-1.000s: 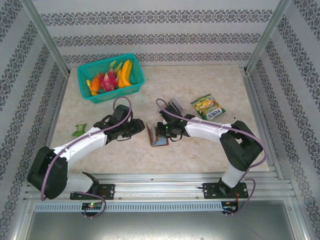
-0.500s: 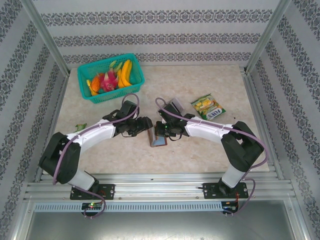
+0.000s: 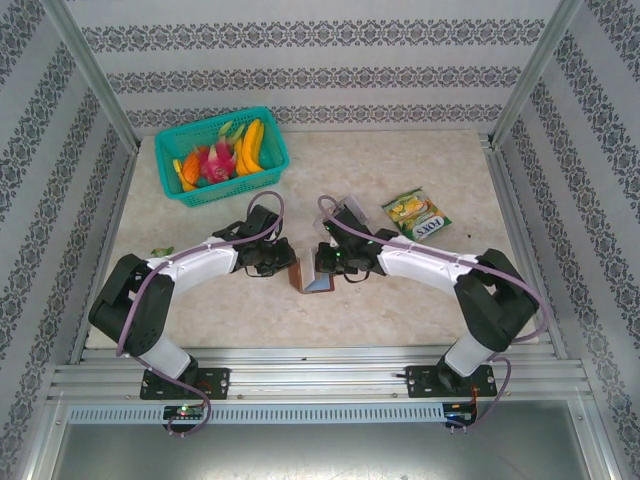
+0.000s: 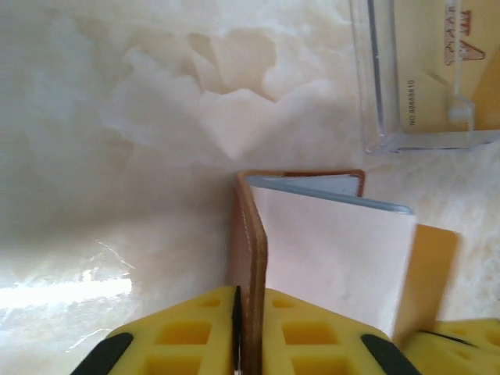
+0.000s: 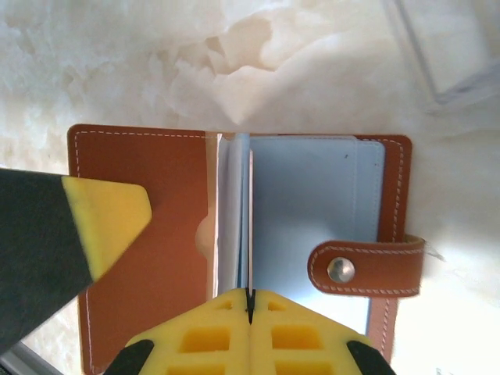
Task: Put the credit cards into the card holder
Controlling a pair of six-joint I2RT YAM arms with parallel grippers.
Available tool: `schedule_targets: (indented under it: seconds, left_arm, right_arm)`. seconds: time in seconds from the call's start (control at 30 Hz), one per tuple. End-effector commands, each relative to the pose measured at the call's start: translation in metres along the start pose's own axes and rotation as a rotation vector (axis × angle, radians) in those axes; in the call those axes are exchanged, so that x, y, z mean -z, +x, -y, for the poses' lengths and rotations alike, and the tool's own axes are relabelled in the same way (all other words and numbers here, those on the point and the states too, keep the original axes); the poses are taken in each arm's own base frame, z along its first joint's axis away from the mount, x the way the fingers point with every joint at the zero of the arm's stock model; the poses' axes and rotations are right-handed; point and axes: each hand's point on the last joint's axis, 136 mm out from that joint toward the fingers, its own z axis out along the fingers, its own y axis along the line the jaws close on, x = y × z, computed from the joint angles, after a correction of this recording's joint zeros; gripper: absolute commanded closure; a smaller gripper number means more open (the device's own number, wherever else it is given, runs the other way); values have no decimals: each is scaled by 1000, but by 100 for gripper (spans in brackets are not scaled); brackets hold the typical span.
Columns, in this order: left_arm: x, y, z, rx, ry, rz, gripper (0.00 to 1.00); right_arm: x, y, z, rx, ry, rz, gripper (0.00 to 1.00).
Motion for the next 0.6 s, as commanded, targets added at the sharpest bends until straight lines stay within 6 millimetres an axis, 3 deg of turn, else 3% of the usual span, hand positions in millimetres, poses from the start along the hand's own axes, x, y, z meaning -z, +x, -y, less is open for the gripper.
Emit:
schedule_targets:
  seconds: [0.0,0.17,0.37,0.57]
  left_arm:
    - [3,5,-11,-7,-42,7,91]
    - [1,6,-14,-3,-51,9,99]
    - [1,6,-15,-5,-53,7,99]
    - [-1,7,-17,0,-53,6,99]
  right_arm:
    - [24,-10,9,20,27,68,100]
    - [39,-13,15,12,56,95,100]
    - [46,-15,13,4,37,132,100]
    - [37,-10,12,-4,32,89,100]
